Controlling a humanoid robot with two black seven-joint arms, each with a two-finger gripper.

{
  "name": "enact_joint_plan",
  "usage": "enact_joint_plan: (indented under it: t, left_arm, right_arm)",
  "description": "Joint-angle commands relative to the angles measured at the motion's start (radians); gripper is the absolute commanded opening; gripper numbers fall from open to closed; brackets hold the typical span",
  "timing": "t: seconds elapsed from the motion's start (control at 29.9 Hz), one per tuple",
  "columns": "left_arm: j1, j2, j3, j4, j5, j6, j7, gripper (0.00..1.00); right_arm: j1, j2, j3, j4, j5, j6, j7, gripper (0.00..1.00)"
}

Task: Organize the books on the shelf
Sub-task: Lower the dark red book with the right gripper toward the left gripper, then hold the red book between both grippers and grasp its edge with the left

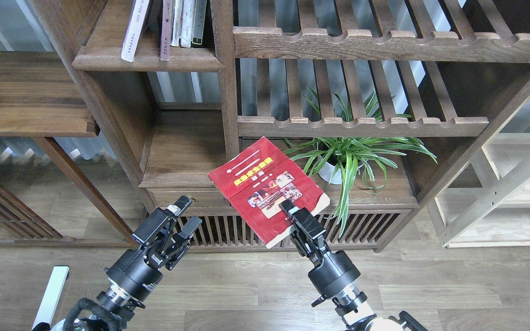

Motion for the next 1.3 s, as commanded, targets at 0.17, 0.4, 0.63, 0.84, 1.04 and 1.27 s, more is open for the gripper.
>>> enact_joint_plan:
  t: [0.17,0.4,0.63,0.84,1.04,1.27]
  left_arm:
    - [0.001,0.0,0.033,0.004,0.002,0.0,0.0,0.98]
    - [0.001,-0.003,0.054,0.009,0.002,0.0,0.0,0.98]
    - [0.004,-0.004,0.091,0.01,0.002,0.0,-0.025,0.97]
    - [-0.005,-0.001,0.115,0.012,0.002,0.0,-0.045,0.87]
    - [-0.005,-0.004,0.118,0.009,0.001,0.0,-0.045,0.64]
    - [-0.008,-0.006,0.118,0.001,-0.004,0.0,-0.045,0.5]
  right_arm:
    - [0.015,0.0,-0.042,0.0,-0.009,0.0,0.0,0.05]
    - [0.018,0.0,-0.085,0.0,-0.024,0.0,0.0,0.04]
    - [0.015,0.0,-0.108,0.0,-0.03,0.0,0.0,0.04]
    - [0.014,0.0,-0.137,0.0,-0.033,0.0,0.0,0.04]
    - [0.009,0.0,-0.138,0.0,-0.039,0.0,0.002,0.04]
    - [0.006,0.0,-0.138,0.0,-0.039,0.0,0.002,0.05]
